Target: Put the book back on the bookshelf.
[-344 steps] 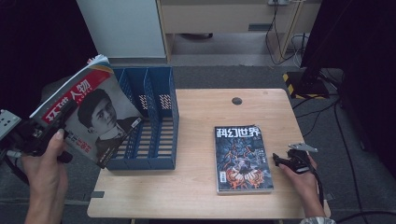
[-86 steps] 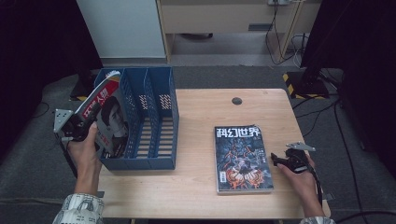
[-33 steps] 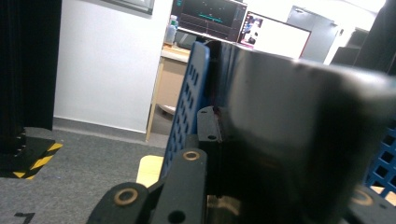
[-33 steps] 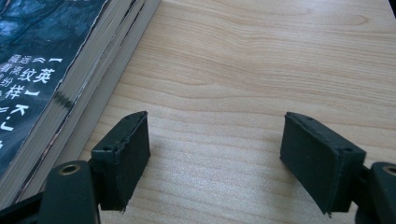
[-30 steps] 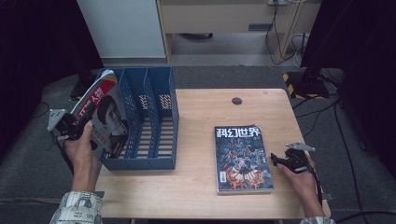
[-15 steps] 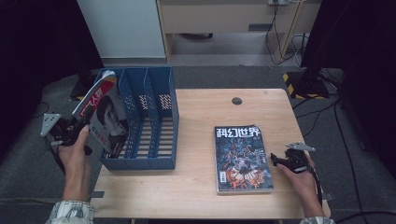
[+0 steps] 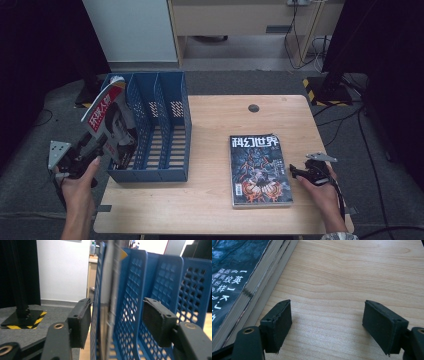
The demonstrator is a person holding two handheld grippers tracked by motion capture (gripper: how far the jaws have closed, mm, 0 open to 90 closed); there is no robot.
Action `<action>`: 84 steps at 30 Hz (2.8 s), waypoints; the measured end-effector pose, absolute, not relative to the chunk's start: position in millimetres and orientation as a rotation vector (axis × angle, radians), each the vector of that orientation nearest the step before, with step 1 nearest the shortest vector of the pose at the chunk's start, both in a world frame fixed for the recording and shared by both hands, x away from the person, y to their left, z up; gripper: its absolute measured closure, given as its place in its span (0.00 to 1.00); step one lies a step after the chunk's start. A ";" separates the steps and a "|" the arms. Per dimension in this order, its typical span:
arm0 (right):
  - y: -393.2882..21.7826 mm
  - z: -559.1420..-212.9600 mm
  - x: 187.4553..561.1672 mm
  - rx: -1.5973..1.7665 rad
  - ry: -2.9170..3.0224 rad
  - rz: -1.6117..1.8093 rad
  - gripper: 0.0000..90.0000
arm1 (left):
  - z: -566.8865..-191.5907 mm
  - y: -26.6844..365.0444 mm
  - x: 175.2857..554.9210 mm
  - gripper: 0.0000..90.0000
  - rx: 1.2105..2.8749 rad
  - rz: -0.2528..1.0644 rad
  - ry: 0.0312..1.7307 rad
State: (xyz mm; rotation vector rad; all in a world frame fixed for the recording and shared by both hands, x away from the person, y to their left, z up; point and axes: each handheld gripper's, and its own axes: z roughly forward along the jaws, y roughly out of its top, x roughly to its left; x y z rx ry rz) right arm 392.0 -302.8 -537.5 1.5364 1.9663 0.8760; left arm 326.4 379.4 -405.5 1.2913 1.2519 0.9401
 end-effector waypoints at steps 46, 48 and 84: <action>-305.3 -528.0 390.7 1.541 1.920 0.877 0.27 | -439.8 197.4 354.7 0.28 1.518 0.592 1.070; -304.8 -525.5 389.8 1.530 1.914 0.891 0.30 | -442.5 186.6 355.8 0.28 1.534 0.578 1.060; -266.8 -509.1 392.7 1.429 1.957 1.244 0.56 | -502.1 70.1 342.2 0.29 1.775 0.426 0.959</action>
